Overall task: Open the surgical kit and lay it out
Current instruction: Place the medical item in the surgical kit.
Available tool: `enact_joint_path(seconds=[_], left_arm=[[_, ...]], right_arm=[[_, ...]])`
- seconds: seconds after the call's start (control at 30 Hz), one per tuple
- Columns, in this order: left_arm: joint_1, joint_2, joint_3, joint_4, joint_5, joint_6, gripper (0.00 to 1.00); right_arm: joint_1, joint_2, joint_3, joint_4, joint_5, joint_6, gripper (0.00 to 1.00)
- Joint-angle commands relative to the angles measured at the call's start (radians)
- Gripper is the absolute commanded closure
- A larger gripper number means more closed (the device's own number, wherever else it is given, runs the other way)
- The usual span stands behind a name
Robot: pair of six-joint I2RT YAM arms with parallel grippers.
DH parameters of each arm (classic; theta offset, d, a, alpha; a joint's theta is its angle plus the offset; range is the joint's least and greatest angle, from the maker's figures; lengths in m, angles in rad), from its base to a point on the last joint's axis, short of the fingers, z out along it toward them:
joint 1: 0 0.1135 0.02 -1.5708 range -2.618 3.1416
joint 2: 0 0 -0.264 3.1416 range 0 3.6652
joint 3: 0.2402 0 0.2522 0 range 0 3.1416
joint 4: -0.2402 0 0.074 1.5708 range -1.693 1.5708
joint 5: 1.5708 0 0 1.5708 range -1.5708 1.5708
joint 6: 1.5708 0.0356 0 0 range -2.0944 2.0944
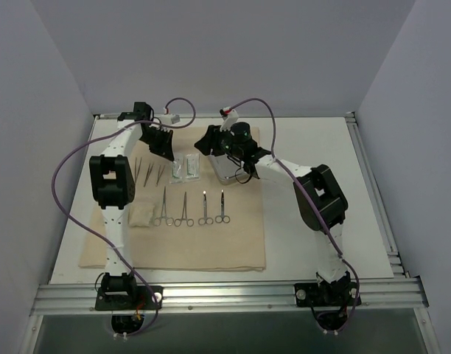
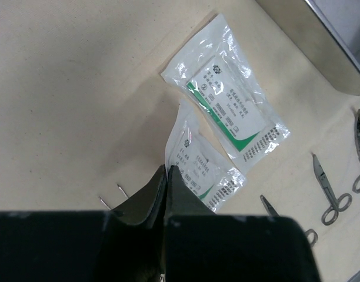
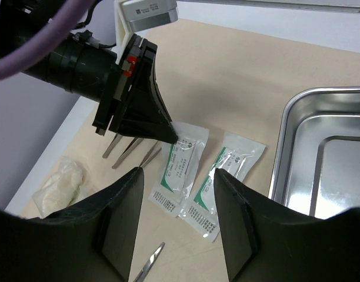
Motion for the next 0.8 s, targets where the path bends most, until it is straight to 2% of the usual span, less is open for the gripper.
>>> enact_joint_path(seconds=[0.0, 0.23, 0.33, 0.4, 0.5, 0.57, 0.77], left_arm=[[-0.010, 0.028, 0.061, 0.013, -0.052, 0.039, 0.97], [-0.016, 0.051, 0.095, 0.016, -0.111, 0.050, 0.93], [-0.020, 0.057, 0.092, 0.024, -0.127, 0.042, 0.87], [-0.023, 0.059, 0.092, 0.033, -0.137, 0.036, 0.76], [-0.025, 0.056, 0.092, 0.044, -0.156, 0.028, 0.68], [-0.025, 0.044, 0.087, 0.056, -0.171, 0.021, 0.66], [-0.027, 0.004, 0.083, 0.087, -0.184, 0.004, 0.53]], right_arm=[[-0.009, -0.082, -0.009, 0.019, 0.015, -0.015, 0.53], [-0.011, -0.083, -0.009, 0.016, 0.015, -0.013, 0.53], [-0.011, -0.080, -0.008, 0.016, 0.016, -0.008, 0.53], [-0.011, -0.080, -0.005, 0.013, 0.016, -0.008, 0.53], [-0.011, -0.083, -0.002, 0.004, 0.021, -0.013, 0.52], [-0.012, -0.086, 0.001, -0.006, 0.033, -0.019, 0.52], [-0.035, -0.103, 0.017, -0.098, 0.075, -0.053, 0.48]])
